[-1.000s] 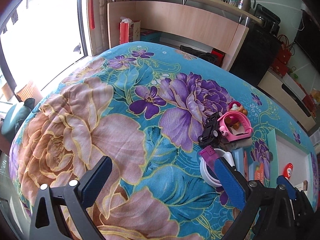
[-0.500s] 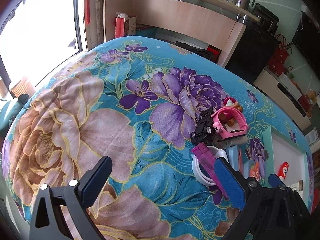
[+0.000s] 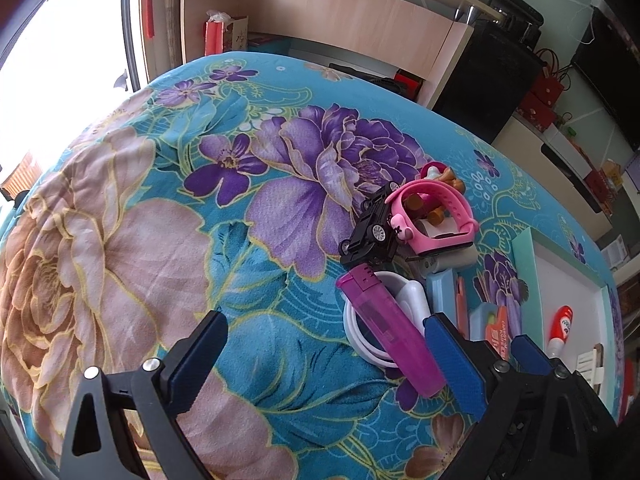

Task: Organize rigid objects
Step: 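Move both open tools back from the tray toward the pile of items, then grasp the orange carrot knife with the right tool while the left tool grasps the purple lighter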

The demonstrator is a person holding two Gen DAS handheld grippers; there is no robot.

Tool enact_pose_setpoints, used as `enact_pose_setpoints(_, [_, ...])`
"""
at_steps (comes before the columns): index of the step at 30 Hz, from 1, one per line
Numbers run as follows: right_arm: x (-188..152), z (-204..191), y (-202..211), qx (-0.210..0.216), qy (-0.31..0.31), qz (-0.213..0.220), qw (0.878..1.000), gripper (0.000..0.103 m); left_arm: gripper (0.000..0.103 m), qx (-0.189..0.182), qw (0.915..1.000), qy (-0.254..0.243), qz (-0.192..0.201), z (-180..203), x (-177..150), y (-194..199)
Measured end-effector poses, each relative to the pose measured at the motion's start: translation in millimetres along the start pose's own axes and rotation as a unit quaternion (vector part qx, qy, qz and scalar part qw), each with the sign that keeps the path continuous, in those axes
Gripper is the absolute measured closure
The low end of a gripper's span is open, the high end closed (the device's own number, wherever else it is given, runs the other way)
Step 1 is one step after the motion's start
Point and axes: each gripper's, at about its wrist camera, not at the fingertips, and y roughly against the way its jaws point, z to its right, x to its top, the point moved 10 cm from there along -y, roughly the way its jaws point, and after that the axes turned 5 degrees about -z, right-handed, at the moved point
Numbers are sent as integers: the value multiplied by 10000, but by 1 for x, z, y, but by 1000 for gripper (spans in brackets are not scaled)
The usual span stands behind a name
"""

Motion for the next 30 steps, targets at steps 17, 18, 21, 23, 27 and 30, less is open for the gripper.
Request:
enact_pose_setpoints(17, [-1,4,-5,10,-88,-59,9999,55,31,-167,9998,-52,-76,4,-3,0])
enact_pose_setpoints(18, [-1,4,-5,10,-90,-58,9999,55,32,-184,9998,-61,-67,4,-3,1])
enact_pose_setpoints(21, [-1,4,-5,5,-85,-52,10000,56,39,-230,9997,-57,-71,6,-2,0])
enact_pose_setpoints(23, [-1,4,-5,1,-87,-52,9999,56,44,-245,9997,-48,-83,6,-1,-1])
enact_pose_setpoints(27, [0,4,-6,-35,-74,-42,10000,56,55,-358,9992,-14,-158,9,-1,-8])
enact_pose_setpoints(30, [0,2,-8,-72,-25,-49,10000,56,65,-348,9993,-19,-142,9,-1,-9])
